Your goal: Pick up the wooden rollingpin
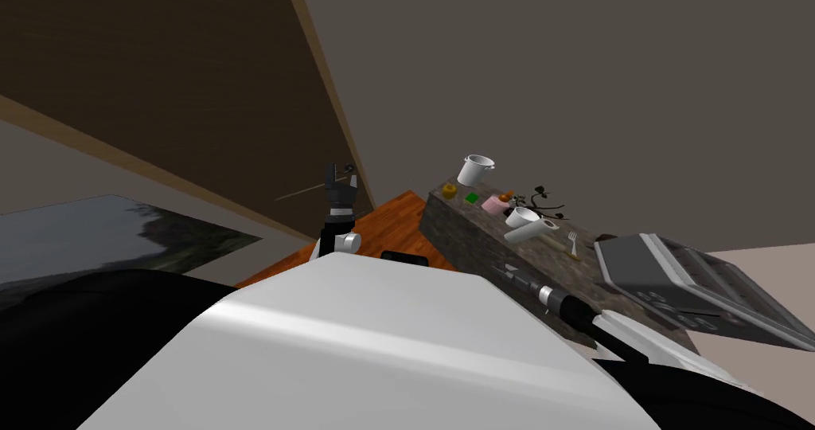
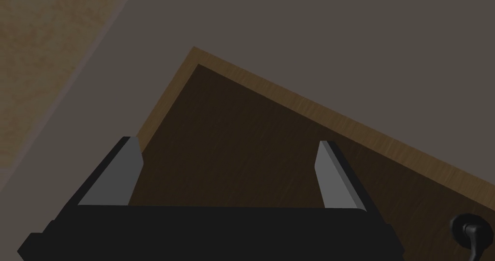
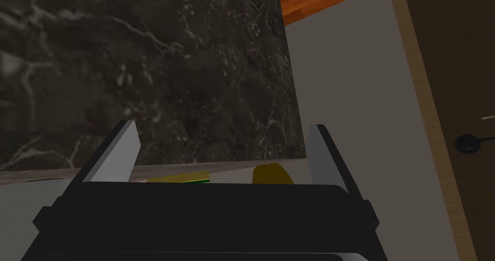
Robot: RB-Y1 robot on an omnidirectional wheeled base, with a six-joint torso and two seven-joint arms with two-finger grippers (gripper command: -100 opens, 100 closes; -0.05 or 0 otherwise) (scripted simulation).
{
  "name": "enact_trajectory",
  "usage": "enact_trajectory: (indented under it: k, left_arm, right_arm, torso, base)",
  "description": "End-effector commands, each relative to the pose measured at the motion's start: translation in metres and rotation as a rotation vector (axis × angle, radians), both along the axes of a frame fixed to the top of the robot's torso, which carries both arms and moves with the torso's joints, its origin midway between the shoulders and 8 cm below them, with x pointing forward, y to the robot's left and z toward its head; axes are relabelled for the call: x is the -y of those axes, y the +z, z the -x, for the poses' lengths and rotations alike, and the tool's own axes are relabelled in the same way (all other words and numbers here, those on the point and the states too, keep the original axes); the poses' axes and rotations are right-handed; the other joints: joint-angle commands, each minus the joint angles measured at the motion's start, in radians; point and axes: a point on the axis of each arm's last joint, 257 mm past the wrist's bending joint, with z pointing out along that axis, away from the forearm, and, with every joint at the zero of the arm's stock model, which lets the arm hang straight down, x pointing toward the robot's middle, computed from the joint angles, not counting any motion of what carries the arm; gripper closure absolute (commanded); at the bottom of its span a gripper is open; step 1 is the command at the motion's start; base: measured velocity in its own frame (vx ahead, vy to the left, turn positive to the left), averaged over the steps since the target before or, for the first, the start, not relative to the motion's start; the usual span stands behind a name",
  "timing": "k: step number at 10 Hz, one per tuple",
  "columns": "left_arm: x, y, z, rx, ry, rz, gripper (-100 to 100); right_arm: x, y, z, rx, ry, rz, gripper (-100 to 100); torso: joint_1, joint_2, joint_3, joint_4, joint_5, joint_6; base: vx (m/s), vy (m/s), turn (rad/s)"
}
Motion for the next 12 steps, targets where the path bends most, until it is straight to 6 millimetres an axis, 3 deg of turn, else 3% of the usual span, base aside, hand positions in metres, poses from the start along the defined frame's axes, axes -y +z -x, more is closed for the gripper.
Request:
enact_trajectory:
  k: [1, 2, 3, 7, 8, 9, 10, 12]
  left_arm:
    - [0.0, 0.0, 0.0, 0.0, 0.0, 0.0, 0]
    - [0.0, 0.0, 0.0, 0.0, 0.0, 0.0, 0]
    - [0.0, 0.0, 0.0, 0.0, 0.0, 0.0, 0]
    - [0.0, 0.0, 0.0, 0.0, 0.0, 0.0, 0]
    - [0.0, 0.0, 0.0, 0.0, 0.0, 0.0, 0]
    - [0.0, 0.0, 0.0, 0.0, 0.0, 0.0, 0]
    - [0.0, 0.0, 0.0, 0.0, 0.0, 0.0, 0]
    - [0.0, 0.0, 0.0, 0.0, 0.0, 0.0, 0]
  right_arm:
    - [0.015, 0.003, 0.004, -0.021, 0.021, 0.051, -100]
    - [0.04, 0.004, 0.014, -0.058, 0.044, 0.128, -100]
    - [0.042, 0.006, 0.013, -0.06, 0.051, 0.137, -100]
    - [0.139, 0.031, 0.043, -0.201, 0.159, 0.43, -100]
    - [0.14, 0.033, 0.042, -0.203, 0.163, 0.436, -100]
    - [0.16, 0.041, 0.049, -0.235, 0.187, 0.496, -100]
    - [0.16, 0.041, 0.049, -0.235, 0.187, 0.496, -100]
    - [0.192, 0.055, 0.062, -0.295, 0.231, 0.596, -100]
  torso:
    - [0.0, 0.0, 0.0, 0.0, 0.0, 0.0]
    - [0.0, 0.0, 0.0, 0.0, 0.0, 0.001]
    - [0.0, -0.001, 0.0, 0.0, 0.0, 0.0]
    - [-0.004, -0.005, -0.003, -0.001, -0.001, 0.0]
    - [-0.006, -0.006, -0.003, -0.001, -0.001, 0.0]
    - [-0.006, -0.003, -0.002, -0.001, -0.002, 0.001]
    - [-0.004, -0.002, -0.001, -0.001, -0.001, 0.0]
    - [-0.003, -0.002, -0.001, 0.0, -0.001, 0.0]
  base:
    - [0.04, -0.012, 0.053]
    - [0.056, -0.013, 0.098]
    - [0.047, -0.016, 0.059]
    - [0.099, -0.063, 0.159]
    - [0.076, -0.099, 0.049]
    - [0.066, -0.074, 0.083]
    - [0.06, -0.056, 0.051]
    - [0.089, -0.087, 0.114]
